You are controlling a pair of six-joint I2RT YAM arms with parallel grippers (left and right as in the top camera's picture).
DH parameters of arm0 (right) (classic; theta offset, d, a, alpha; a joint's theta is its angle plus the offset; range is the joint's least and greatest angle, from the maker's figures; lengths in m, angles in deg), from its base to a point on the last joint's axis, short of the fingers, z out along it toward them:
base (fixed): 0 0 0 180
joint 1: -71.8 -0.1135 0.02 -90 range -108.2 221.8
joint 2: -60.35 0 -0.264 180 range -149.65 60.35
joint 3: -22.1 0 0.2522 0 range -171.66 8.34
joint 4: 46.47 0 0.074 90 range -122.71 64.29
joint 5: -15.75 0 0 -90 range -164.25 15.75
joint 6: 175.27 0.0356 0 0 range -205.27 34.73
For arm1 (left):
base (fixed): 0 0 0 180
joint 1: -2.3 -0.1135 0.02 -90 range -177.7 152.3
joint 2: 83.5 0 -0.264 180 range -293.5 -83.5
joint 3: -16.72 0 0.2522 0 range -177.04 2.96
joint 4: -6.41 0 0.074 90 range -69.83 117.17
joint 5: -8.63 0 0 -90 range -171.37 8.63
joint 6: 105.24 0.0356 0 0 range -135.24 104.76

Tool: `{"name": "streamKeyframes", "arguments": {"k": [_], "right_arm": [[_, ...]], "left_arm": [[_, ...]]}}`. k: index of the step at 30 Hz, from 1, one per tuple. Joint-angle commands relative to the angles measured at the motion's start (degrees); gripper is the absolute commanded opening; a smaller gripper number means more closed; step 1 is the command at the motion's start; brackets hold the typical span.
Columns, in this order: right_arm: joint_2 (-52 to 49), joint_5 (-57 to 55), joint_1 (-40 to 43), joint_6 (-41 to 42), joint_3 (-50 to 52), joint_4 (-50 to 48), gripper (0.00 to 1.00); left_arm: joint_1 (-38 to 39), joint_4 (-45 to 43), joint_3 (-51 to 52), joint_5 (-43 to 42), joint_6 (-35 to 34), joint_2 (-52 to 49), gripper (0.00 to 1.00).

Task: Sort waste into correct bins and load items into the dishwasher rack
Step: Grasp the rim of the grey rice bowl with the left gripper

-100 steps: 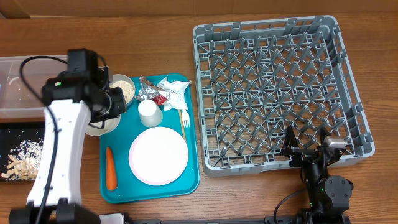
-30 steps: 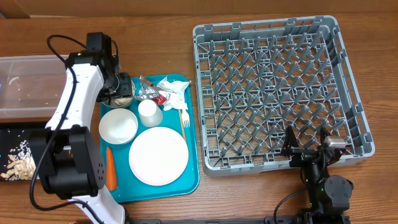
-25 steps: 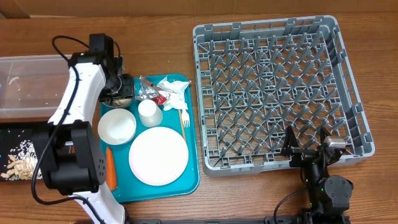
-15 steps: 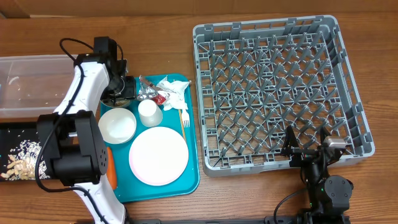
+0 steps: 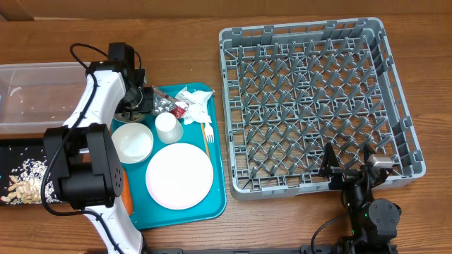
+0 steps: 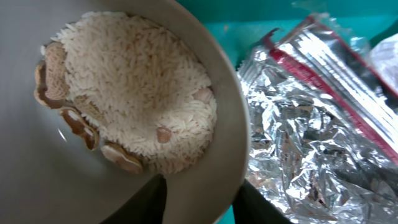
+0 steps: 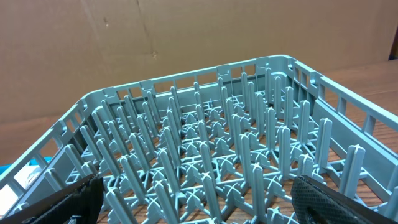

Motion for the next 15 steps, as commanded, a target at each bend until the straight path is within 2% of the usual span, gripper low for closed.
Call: {"name": "streamKeyframes", "arguments": {"k": [1, 5, 6, 12, 15], "right_arm": [[0.61, 0.04, 0.20, -0.20, 0.26, -0.20, 1.00], [0.61, 0.04, 0.20, -0.20, 0.26, -0.22, 1.00], [0.61, 0.04, 0.20, -0.20, 0.26, -0.20, 1.00], [0.61, 0.04, 0.20, -0.20, 0.26, -0.20, 1.00], [0.61, 0.04, 0.20, -0.20, 0.26, -0.20, 1.00]], "left_arm": [[0.00, 0.28, -0.13, 1.73, 1.03, -1.07, 0.32], [0.00, 0.81, -0.74, 1.70, 1.03, -1.05, 0.27], [0.09, 1.60, -1.55, 1.70, 0.83, -1.05, 0.22], [0.46, 4.02, -4.66, 1.73, 0.83, -1.05, 0.18], [0.46, 4.68, -5.25, 1.75, 0.83, -1.05, 0.09]]}}
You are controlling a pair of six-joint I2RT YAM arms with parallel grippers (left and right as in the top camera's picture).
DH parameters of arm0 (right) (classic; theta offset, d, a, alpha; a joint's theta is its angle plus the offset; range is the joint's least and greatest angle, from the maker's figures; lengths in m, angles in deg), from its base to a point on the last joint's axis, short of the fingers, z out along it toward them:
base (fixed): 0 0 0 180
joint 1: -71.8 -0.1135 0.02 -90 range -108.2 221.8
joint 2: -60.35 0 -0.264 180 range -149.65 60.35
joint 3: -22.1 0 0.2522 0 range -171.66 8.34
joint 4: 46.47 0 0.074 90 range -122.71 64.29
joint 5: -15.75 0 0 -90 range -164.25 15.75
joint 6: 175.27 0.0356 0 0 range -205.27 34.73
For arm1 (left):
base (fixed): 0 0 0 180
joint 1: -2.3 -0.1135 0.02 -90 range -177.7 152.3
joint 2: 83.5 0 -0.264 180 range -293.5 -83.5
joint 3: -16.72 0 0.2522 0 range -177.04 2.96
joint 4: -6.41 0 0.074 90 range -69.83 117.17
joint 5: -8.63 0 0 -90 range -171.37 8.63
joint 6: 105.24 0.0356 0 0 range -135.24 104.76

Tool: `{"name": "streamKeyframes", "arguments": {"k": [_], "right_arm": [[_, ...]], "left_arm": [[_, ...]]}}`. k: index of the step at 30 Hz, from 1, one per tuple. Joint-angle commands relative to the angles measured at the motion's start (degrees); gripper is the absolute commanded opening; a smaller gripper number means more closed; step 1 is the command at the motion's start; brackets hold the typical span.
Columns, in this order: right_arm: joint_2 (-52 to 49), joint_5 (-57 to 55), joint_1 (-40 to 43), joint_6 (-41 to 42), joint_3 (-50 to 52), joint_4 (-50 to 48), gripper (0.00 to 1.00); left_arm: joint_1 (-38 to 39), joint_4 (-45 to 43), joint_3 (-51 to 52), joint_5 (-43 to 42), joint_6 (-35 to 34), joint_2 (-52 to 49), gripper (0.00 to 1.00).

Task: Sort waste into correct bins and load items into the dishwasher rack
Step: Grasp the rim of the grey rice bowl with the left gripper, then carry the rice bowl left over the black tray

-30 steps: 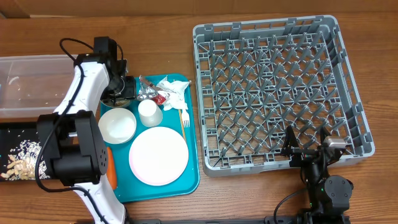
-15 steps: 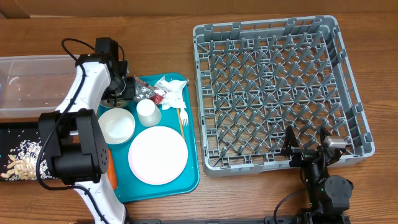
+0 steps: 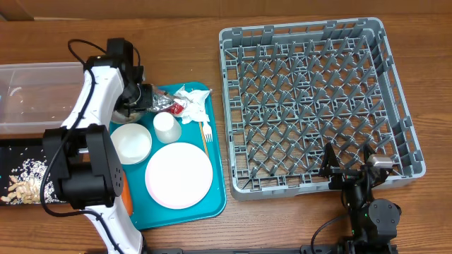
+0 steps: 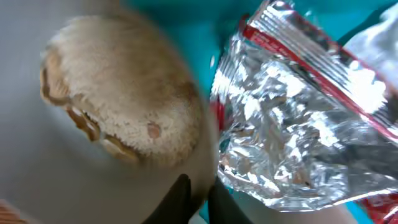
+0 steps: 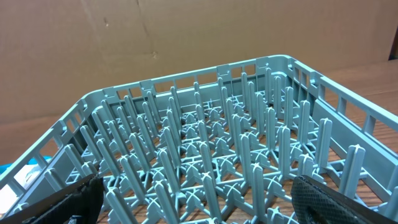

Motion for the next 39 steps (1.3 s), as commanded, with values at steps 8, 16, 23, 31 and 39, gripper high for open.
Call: {"name": "streamKeyframes", "arguments": {"k": [8, 16, 23, 31, 39], "right_arm": [[0.61, 0.04, 0.20, -0.22, 0.26, -0.20, 1.00], [0.61, 0.04, 0.20, -0.22, 0.26, -0.20, 1.00], [0.61, 0.04, 0.20, -0.22, 0.26, -0.20, 1.00], [0.61, 0.04, 0.20, -0.22, 0.26, -0.20, 1.00], [0.61, 0.04, 0.20, -0.22, 0.26, -0.20, 1.00]], "left_arm": [[0.44, 1.46, -2.16, 1.27, 0.35, -0.90, 0.04], [0.83, 4.20, -5.31, 1.25, -0.22, -0.87, 0.04], [1.68, 9.14, -11.17, 1.25, -0.37, -0.87, 0.04], [1.64, 16.00, -16.28, -0.59, -2.14, -0.33, 0.04], [1.01, 17.81, -17.97, -3.72, -2.16, 7.04, 0.04]]}}
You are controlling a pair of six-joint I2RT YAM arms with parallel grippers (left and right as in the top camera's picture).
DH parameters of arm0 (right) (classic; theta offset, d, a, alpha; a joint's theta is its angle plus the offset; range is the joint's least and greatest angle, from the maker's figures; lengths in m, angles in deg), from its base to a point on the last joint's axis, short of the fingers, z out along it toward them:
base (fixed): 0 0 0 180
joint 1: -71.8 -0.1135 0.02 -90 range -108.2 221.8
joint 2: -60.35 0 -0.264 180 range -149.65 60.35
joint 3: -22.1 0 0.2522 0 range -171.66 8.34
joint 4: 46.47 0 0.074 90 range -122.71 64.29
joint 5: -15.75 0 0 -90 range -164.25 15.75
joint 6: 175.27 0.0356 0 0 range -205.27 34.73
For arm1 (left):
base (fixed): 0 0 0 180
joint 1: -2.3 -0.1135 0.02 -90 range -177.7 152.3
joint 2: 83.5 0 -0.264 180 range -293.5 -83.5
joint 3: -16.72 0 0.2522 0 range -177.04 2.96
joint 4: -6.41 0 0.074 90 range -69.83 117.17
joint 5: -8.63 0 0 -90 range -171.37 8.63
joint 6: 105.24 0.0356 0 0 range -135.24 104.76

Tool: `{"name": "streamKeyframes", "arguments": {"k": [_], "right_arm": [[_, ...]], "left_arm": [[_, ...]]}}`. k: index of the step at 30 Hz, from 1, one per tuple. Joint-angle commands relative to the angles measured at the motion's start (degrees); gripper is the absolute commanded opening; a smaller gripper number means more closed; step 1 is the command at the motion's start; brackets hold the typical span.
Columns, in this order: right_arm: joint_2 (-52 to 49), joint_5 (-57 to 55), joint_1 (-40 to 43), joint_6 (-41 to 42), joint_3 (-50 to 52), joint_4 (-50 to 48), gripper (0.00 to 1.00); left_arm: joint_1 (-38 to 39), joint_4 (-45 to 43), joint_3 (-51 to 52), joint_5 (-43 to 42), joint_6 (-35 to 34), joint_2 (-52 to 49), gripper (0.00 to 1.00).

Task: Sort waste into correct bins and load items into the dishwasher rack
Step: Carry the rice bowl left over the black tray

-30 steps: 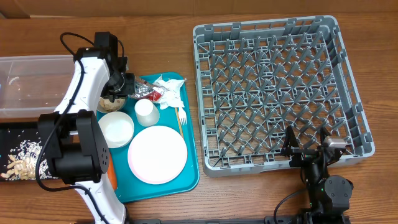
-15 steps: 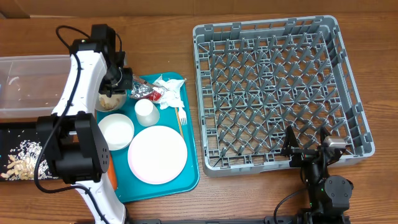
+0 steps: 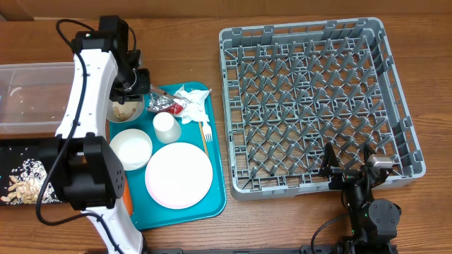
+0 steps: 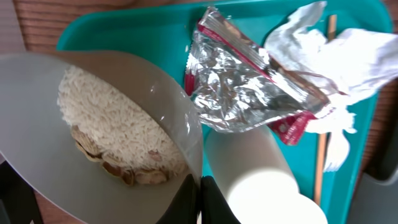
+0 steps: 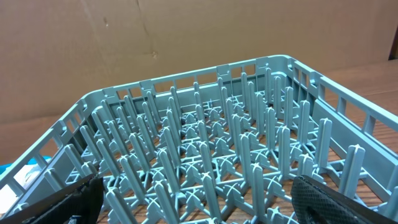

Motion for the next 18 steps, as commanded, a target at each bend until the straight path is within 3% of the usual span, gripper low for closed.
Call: {"name": "streamKeyframes", "arguments": {"k": [1, 9, 18], "right_arm": [[0.61, 0.04, 0.20, -0.22, 0.26, -0.20, 1.00], [0.61, 0.04, 0.20, -0.22, 0.26, -0.20, 1.00], [0.61, 0.04, 0.20, -0.22, 0.26, -0.20, 1.00]], "left_arm": [[-0.42, 0.24, -2.01, -1.53, -1.25, 6.84, 0.04], [-7.34, 6.54, -1.99, -3.17, -4.13, 14.40, 0.04], [-27.89, 11.43, -0.50, -21.40, -0.85, 15.91, 0.04]]}}
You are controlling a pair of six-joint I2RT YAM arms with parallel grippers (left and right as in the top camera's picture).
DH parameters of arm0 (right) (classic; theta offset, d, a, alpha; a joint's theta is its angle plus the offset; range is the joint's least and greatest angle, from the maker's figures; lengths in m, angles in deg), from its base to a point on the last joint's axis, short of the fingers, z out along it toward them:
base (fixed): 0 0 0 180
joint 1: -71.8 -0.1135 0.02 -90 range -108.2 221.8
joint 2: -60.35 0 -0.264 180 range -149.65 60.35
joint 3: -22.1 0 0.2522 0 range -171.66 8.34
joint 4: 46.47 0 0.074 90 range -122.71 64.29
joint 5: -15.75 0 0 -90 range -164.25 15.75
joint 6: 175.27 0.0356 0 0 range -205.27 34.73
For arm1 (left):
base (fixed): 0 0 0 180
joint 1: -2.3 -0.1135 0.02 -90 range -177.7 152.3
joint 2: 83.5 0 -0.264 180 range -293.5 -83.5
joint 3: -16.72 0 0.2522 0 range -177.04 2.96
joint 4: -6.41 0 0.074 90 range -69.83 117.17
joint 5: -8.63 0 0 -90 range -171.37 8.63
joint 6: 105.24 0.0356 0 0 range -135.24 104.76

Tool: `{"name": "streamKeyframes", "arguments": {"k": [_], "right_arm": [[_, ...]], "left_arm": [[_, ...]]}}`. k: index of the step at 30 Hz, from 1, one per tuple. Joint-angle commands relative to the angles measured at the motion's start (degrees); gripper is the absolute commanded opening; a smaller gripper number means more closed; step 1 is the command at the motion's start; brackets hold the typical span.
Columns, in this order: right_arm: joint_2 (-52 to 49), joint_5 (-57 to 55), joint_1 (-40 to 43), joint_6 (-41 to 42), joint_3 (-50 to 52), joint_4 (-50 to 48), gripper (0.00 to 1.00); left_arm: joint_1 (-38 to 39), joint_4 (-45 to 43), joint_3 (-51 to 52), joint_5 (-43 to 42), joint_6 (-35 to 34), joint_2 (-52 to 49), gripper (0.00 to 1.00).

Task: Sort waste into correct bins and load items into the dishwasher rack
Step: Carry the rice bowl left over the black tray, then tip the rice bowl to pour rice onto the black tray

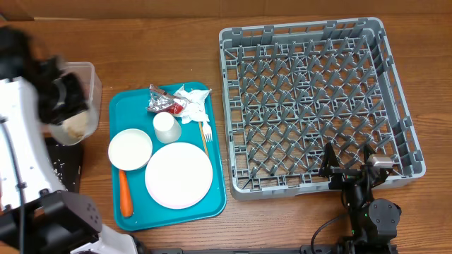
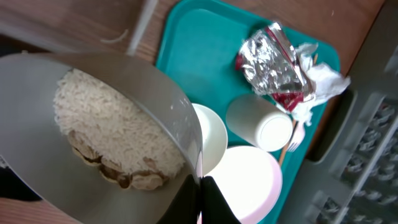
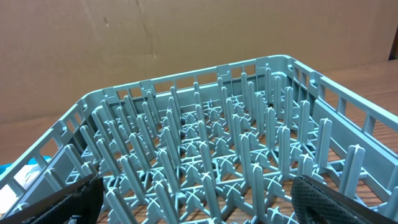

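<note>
My left gripper (image 2: 200, 194) is shut on the rim of a grey bowl (image 2: 74, 106) holding rice and brown scraps. In the overhead view that bowl (image 1: 75, 125) hangs left of the teal tray (image 1: 116, 106), over the table's left edge area. On the tray lie a foil wrapper (image 1: 161, 104), crumpled tissue (image 1: 192, 101), a white cup (image 1: 167, 127), a small white bowl (image 1: 130, 148), a large white plate (image 1: 179, 175), a fork (image 1: 207, 132) and a carrot (image 1: 125, 194). My right gripper (image 3: 199, 208) stands open at the near edge of the grey dishwasher rack (image 1: 318, 99), holding nothing.
A clear plastic bin (image 1: 88, 74) stands just behind the held bowl. A black tray (image 1: 65, 164) with scattered rice lies below it at the left. My left arm's white links (image 1: 18, 148) cover much of the left side. The rack's pegs (image 3: 205, 143) fill the right wrist view.
My left gripper, still shut on the rice bowl, has moved from above the tray's back-left corner to well left of the tray and higher. The right arm is unchanged.
My left gripper first had its fingers apart around the rice bowl's rim on the tray. Then it was shut on that rim. Later the bowl was lifted above the tray's back-left corner, and now it hangs off the tray near the bins.
</note>
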Motion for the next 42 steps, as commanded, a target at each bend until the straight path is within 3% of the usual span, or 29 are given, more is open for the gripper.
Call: {"name": "streamKeyframes", "arguments": {"k": [1, 11, 17, 21, 26, 32, 39, 42], "right_arm": [[0.61, 0.04, 0.20, -0.22, 0.26, -0.20, 1.00], [0.61, 0.04, 0.20, -0.22, 0.26, -0.20, 1.00], [0.61, 0.04, 0.20, -0.22, 0.26, -0.20, 1.00], [0.61, 0.04, 0.20, -0.22, 0.26, -0.20, 1.00], [0.61, 0.04, 0.20, -0.22, 0.26, -0.20, 1.00], [0.61, 0.04, 0.20, -0.22, 0.26, -0.22, 1.00], [0.61, 0.04, 0.20, -0.22, 0.26, -0.20, 1.00], [0.61, 0.04, 0.20, -0.22, 0.26, -0.20, 1.00]], "left_arm": [[-7.80, 0.83, 0.63, -11.47, 2.47, 1.27, 0.04], [-25.59, -1.05, 5.49, -23.12, 3.76, 1.09, 0.04], [-32.50, -7.89, 13.77, -28.26, 3.13, 1.09, 0.04], [-35.47, -12.83, 18.64, -33.11, 3.93, 1.09, 0.04], [-37.13, -17.79, 21.46, -32.59, 4.00, 1.03, 0.04], [-38.77, -20.35, 22.47, -32.85, -0.39, 0.70, 0.04], [-41.48, -22.99, 22.62, -33.18, 1.73, 0.70, 0.04], [-42.73, -23.67, 22.69, -37.31, 3.91, 0.70, 0.04]]}}
